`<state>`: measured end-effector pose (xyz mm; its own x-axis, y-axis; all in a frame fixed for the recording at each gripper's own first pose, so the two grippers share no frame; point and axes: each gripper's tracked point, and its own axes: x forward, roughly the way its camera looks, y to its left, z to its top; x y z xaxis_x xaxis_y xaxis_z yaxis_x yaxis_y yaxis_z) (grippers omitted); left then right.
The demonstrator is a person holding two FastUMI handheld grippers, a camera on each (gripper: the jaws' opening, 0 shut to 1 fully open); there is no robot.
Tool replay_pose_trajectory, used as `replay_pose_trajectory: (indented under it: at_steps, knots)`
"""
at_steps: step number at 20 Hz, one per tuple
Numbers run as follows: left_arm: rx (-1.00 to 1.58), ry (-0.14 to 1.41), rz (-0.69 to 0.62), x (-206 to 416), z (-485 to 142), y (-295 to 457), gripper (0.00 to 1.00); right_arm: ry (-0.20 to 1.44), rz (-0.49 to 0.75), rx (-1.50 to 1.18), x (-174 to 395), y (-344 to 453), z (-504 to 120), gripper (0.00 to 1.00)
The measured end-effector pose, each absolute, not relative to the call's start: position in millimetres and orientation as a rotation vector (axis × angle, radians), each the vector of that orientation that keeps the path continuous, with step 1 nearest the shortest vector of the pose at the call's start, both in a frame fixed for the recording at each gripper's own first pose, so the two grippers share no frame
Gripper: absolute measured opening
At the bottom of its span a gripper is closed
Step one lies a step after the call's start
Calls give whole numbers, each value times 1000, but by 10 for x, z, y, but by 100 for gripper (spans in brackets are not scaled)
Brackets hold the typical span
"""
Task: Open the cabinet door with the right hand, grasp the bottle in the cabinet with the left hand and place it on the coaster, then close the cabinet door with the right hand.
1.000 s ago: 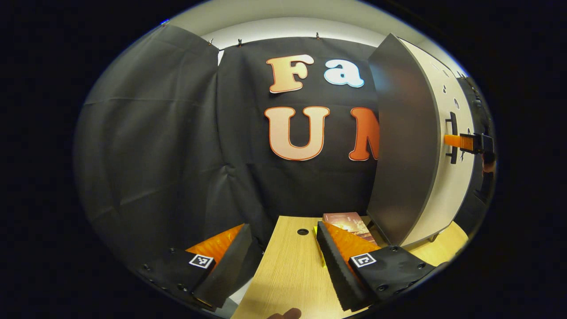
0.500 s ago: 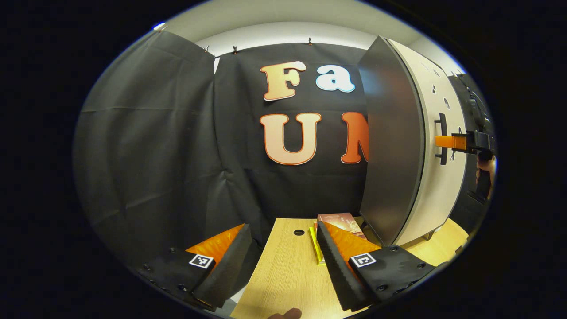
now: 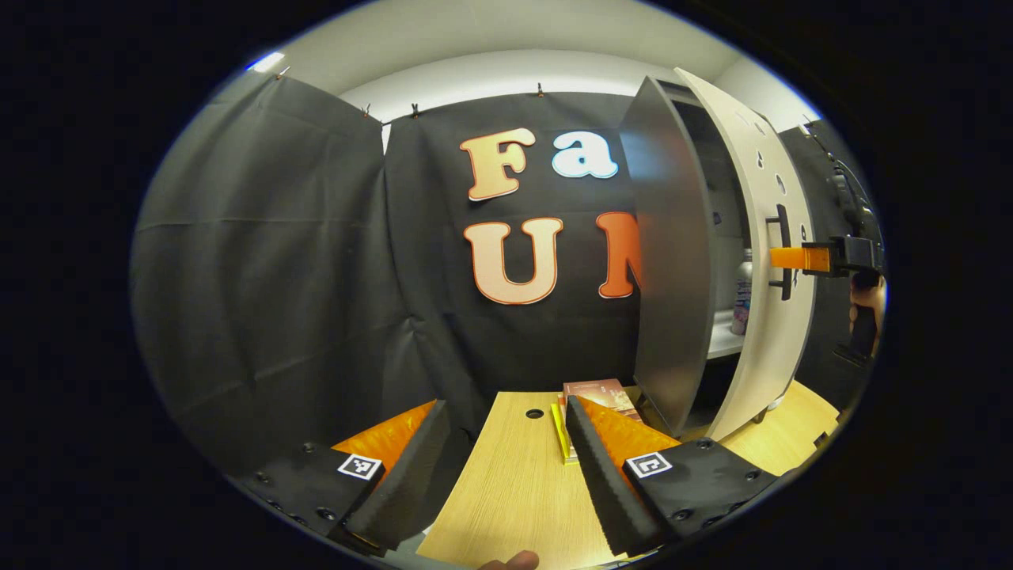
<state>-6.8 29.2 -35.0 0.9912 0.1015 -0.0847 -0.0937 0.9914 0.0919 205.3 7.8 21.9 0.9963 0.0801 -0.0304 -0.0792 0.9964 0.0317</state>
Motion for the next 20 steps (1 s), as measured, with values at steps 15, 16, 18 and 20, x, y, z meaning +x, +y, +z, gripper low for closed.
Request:
replay_pose_trajectory:
  at_steps: [15,16,18,20]
  knots:
    - [96,90,37,-1001,-272,-841,96,8,160,82,650,-940,190,22]
    - [98,93,33,-1026,-285,-916,94,9,157,79,619,-966,195,25]
    - [96,102,18,-1071,-340,-1077,96,5,144,74,523,-1100,224,28]
    - [83,110,0,-1109,-378,-1243,94,7,121,76,382,-1321,243,25]
